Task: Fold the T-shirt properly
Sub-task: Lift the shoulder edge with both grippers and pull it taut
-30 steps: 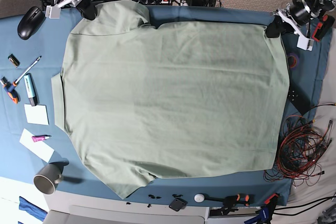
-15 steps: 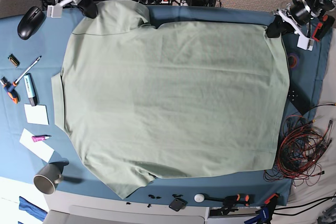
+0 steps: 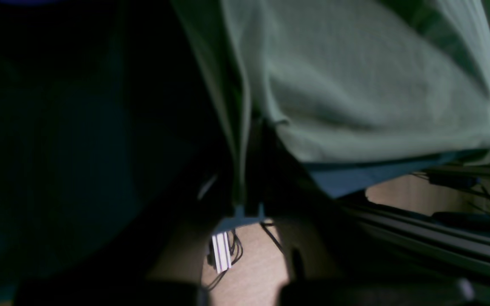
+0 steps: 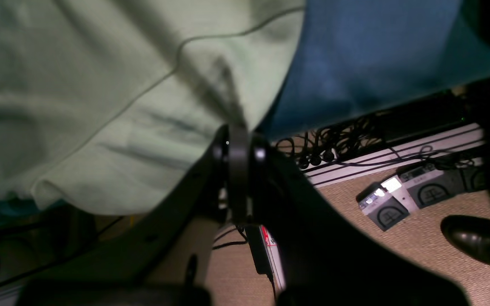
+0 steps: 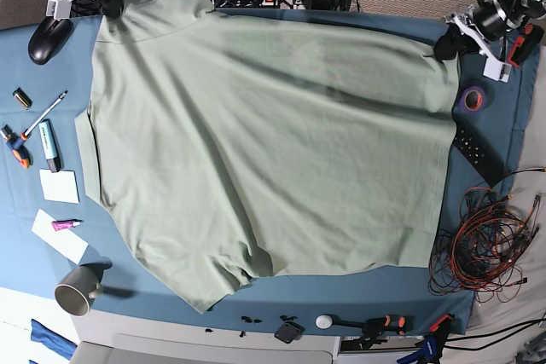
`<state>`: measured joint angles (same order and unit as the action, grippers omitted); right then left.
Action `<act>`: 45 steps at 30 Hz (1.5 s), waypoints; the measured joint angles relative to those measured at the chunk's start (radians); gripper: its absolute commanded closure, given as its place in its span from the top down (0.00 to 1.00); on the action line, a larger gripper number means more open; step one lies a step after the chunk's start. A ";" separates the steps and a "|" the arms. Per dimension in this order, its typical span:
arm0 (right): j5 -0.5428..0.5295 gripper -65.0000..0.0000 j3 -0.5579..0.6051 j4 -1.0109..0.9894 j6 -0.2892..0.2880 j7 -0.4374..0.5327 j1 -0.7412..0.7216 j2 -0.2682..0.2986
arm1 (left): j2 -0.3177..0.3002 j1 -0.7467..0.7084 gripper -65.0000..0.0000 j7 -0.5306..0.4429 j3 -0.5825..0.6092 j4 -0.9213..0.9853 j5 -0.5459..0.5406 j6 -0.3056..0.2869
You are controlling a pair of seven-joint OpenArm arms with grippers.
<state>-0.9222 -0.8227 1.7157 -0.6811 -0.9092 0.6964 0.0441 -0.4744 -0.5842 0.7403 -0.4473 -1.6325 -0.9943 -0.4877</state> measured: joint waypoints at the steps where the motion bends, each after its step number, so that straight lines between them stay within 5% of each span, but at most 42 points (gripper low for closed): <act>1: -0.002 0.00 0.000 0.000 0.000 0.000 0.005 0.000 | -0.002 -0.005 0.00 0.000 0.000 0.000 -0.002 0.000; 20: -0.047 0.00 0.000 0.000 0.003 -0.018 0.096 -0.028 | -0.003 -0.108 0.00 0.076 -0.005 -0.068 -0.046 0.000; 25: -0.047 0.00 0.000 0.000 0.003 -0.027 0.108 -0.026 | 0.005 -0.161 0.00 0.143 0.006 -0.056 0.011 0.019; 45: -0.078 0.00 0.000 0.000 0.003 -0.064 0.142 -0.025 | 0.003 -0.158 0.00 0.145 0.006 -0.059 -0.018 -0.003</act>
<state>-1.0004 -0.8230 1.7157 -0.6781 -0.9733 0.8387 0.0189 -0.4717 -0.7422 0.8852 -0.4408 -1.6913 -1.0119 -0.4911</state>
